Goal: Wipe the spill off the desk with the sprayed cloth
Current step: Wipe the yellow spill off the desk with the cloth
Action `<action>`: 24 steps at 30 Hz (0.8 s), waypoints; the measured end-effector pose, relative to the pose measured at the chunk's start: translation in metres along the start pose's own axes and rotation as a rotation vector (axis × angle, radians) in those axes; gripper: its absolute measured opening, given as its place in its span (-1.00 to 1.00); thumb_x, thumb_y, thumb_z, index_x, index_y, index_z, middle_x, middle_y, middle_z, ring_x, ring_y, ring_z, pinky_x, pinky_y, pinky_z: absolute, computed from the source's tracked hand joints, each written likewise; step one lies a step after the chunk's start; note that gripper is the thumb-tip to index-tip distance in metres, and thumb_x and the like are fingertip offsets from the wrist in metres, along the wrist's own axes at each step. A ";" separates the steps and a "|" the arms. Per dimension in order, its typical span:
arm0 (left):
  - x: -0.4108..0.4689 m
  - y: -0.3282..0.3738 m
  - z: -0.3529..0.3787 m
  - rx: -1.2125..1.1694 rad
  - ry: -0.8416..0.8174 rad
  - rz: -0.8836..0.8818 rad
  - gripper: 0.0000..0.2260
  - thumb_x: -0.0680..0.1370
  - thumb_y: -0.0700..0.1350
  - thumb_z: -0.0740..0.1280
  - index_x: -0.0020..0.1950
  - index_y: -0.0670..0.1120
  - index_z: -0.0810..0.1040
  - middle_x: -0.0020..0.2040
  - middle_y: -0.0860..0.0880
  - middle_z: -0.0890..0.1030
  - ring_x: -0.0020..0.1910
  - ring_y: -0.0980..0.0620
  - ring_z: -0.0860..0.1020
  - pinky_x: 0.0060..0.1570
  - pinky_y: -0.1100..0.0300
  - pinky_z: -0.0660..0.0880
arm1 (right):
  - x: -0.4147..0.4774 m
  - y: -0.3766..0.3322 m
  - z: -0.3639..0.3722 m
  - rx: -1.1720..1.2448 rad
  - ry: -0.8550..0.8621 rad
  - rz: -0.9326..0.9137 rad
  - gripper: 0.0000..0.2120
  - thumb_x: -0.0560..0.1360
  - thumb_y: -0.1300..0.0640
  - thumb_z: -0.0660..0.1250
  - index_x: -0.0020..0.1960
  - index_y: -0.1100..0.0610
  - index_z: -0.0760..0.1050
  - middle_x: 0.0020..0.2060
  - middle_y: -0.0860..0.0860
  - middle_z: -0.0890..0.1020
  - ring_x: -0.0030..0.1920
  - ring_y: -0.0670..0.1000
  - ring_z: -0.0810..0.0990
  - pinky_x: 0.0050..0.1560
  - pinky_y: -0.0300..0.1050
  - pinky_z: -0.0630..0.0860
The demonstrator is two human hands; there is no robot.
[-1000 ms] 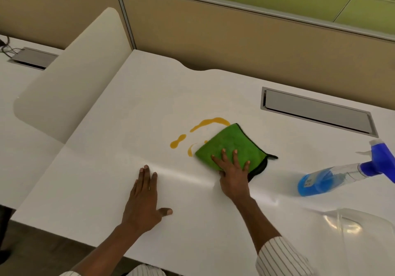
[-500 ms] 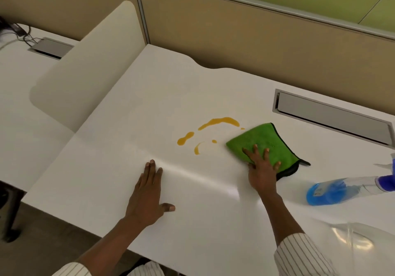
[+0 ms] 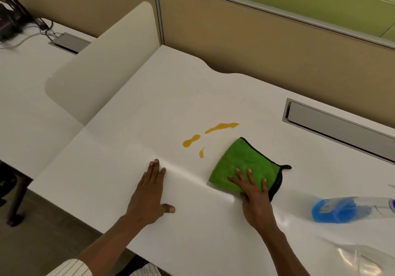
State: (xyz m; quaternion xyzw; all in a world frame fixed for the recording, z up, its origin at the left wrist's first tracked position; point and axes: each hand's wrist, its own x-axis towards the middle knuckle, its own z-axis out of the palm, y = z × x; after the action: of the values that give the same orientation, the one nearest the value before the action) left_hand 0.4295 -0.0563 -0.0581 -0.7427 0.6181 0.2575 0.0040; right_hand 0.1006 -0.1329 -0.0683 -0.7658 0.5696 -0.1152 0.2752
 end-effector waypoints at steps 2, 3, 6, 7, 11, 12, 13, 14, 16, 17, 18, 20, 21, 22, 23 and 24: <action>-0.001 0.000 -0.001 -0.003 -0.004 -0.004 0.22 0.46 0.33 0.54 0.76 -0.11 -0.21 0.72 -0.09 -0.43 0.68 0.00 -0.44 0.72 0.06 -0.15 | 0.015 0.013 -0.012 0.012 0.029 0.059 -0.34 0.57 0.48 0.22 0.49 -0.11 0.48 0.61 -0.15 0.31 0.70 0.07 0.04 0.64 0.37 -0.11; -0.001 0.001 -0.002 -0.005 -0.001 -0.008 0.22 0.45 0.33 0.54 0.76 -0.11 -0.21 0.72 -0.09 -0.43 0.69 0.00 -0.43 0.73 0.06 -0.15 | 0.028 0.018 -0.018 0.012 0.036 0.098 -0.35 0.58 0.47 0.22 0.50 -0.10 0.47 0.61 -0.13 0.31 0.70 0.07 0.04 0.64 0.37 -0.12; -0.001 0.002 -0.003 -0.015 0.001 -0.004 0.23 0.45 0.32 0.55 0.76 -0.12 -0.20 0.73 -0.09 -0.42 0.71 -0.02 -0.40 0.74 0.06 -0.17 | 0.083 0.025 -0.036 -0.045 0.043 0.179 -0.43 0.64 0.37 0.20 0.53 -0.09 0.42 0.64 -0.05 0.29 0.70 0.14 0.05 0.59 0.46 -0.08; -0.001 0.002 -0.003 -0.019 0.003 -0.007 0.23 0.45 0.31 0.56 0.77 -0.12 -0.20 0.73 -0.09 -0.42 0.71 -0.02 -0.40 0.73 0.07 -0.17 | 0.103 0.023 -0.039 -0.065 0.038 0.192 -0.45 0.66 0.33 0.20 0.55 -0.10 0.40 0.65 -0.04 0.28 0.70 0.16 0.04 0.58 0.50 -0.09; -0.001 0.001 -0.002 -0.036 0.018 -0.009 0.23 0.45 0.30 0.57 0.77 -0.11 -0.19 0.73 -0.06 -0.42 0.70 0.01 -0.41 0.71 0.09 -0.18 | 0.156 0.000 -0.033 -0.111 -0.026 0.146 -0.48 0.69 0.21 0.17 0.59 -0.16 0.34 0.67 -0.04 0.24 0.70 0.20 -0.01 0.56 0.56 -0.14; -0.001 0.000 -0.002 -0.039 0.019 -0.008 0.22 0.44 0.30 0.57 0.77 -0.11 -0.18 0.73 -0.06 -0.42 0.70 0.02 -0.41 0.71 0.10 -0.19 | 0.160 -0.006 -0.029 -0.121 -0.044 0.120 -0.47 0.69 0.22 0.17 0.59 -0.17 0.33 0.67 -0.04 0.24 0.70 0.20 -0.01 0.56 0.55 -0.15; -0.001 0.000 -0.002 -0.040 0.018 -0.006 0.22 0.45 0.30 0.57 0.77 -0.11 -0.18 0.73 -0.05 -0.42 0.69 0.02 -0.41 0.70 0.11 -0.20 | 0.160 -0.010 -0.025 -0.130 -0.063 0.087 -0.46 0.69 0.23 0.18 0.59 -0.17 0.33 0.67 -0.04 0.24 0.70 0.20 -0.01 0.56 0.54 -0.15; -0.001 0.000 -0.001 -0.042 0.019 -0.007 0.22 0.45 0.29 0.57 0.77 -0.10 -0.18 0.72 -0.05 -0.43 0.68 0.04 -0.42 0.69 0.12 -0.21 | 0.156 -0.015 -0.022 -0.131 -0.082 0.053 -0.45 0.68 0.24 0.18 0.60 -0.17 0.32 0.67 -0.05 0.23 0.70 0.19 -0.02 0.57 0.53 -0.16; -0.001 -0.001 0.000 -0.053 0.024 -0.012 0.22 0.45 0.29 0.57 0.77 -0.09 -0.18 0.72 -0.03 -0.43 0.66 0.06 -0.44 0.66 0.14 -0.24 | 0.138 -0.020 -0.014 -0.122 -0.121 -0.020 -0.43 0.67 0.27 0.19 0.60 -0.16 0.32 0.67 -0.07 0.21 0.71 0.17 -0.04 0.59 0.49 -0.18; 0.000 -0.001 0.001 -0.055 0.026 -0.013 0.22 0.45 0.29 0.57 0.77 -0.09 -0.19 0.72 -0.03 -0.44 0.65 0.07 -0.44 0.65 0.15 -0.24 | 0.125 -0.022 -0.010 -0.119 -0.137 -0.059 -0.42 0.67 0.29 0.20 0.59 -0.17 0.33 0.67 -0.09 0.21 0.71 0.15 -0.04 0.60 0.47 -0.18; 0.000 -0.002 0.002 -0.055 0.027 -0.013 0.22 0.45 0.29 0.57 0.77 -0.09 -0.19 0.71 -0.02 -0.45 0.65 0.07 -0.45 0.65 0.16 -0.25 | 0.110 -0.022 -0.007 -0.110 -0.148 -0.094 -0.42 0.66 0.30 0.20 0.58 -0.17 0.34 0.66 -0.11 0.22 0.71 0.13 -0.04 0.61 0.44 -0.18; 0.000 -0.003 0.003 -0.061 0.027 -0.012 0.22 0.45 0.29 0.57 0.77 -0.08 -0.20 0.70 -0.01 -0.47 0.64 0.08 -0.46 0.63 0.18 -0.27 | 0.082 -0.018 -0.005 -0.053 -0.161 -0.123 -0.41 0.65 0.34 0.21 0.55 -0.17 0.39 0.64 -0.14 0.25 0.70 0.07 -0.04 0.63 0.39 -0.19; 0.000 -0.004 0.004 -0.070 0.030 -0.014 0.22 0.45 0.29 0.58 0.77 -0.07 -0.20 0.70 0.00 -0.47 0.64 0.08 -0.46 0.63 0.18 -0.27 | 0.072 -0.014 -0.006 -0.021 -0.161 -0.116 -0.41 0.65 0.35 0.21 0.53 -0.17 0.41 0.63 -0.15 0.27 0.70 0.05 -0.03 0.64 0.36 -0.20; 0.000 -0.004 0.004 -0.078 0.033 -0.015 0.22 0.44 0.28 0.58 0.77 -0.07 -0.20 0.70 0.01 -0.47 0.65 0.08 -0.46 0.64 0.18 -0.26 | 0.065 -0.009 -0.008 0.003 -0.160 -0.100 -0.42 0.65 0.37 0.21 0.52 -0.17 0.43 0.62 -0.16 0.29 0.70 0.04 -0.02 0.65 0.34 -0.20; 0.000 -0.004 0.004 -0.083 0.035 -0.016 0.22 0.45 0.28 0.58 0.77 -0.07 -0.20 0.70 0.02 -0.47 0.66 0.07 -0.45 0.65 0.18 -0.25 | 0.064 -0.006 -0.012 0.021 -0.159 -0.081 -0.42 0.65 0.37 0.21 0.51 -0.15 0.44 0.61 -0.17 0.30 0.69 0.03 -0.01 0.65 0.32 -0.20; 0.000 -0.004 0.004 -0.086 0.034 -0.017 0.22 0.45 0.27 0.59 0.77 -0.07 -0.20 0.70 0.02 -0.47 0.67 0.06 -0.45 0.66 0.17 -0.25 | 0.067 -0.003 -0.017 0.027 -0.153 -0.061 -0.44 0.66 0.38 0.21 0.51 -0.12 0.45 0.61 -0.16 0.31 0.69 0.04 0.01 0.64 0.31 -0.18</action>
State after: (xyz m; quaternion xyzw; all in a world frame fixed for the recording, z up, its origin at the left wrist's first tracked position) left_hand 0.4316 -0.0537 -0.0631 -0.7515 0.6002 0.2713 -0.0363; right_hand 0.1162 -0.1997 -0.0620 -0.7856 0.5217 -0.0723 0.3247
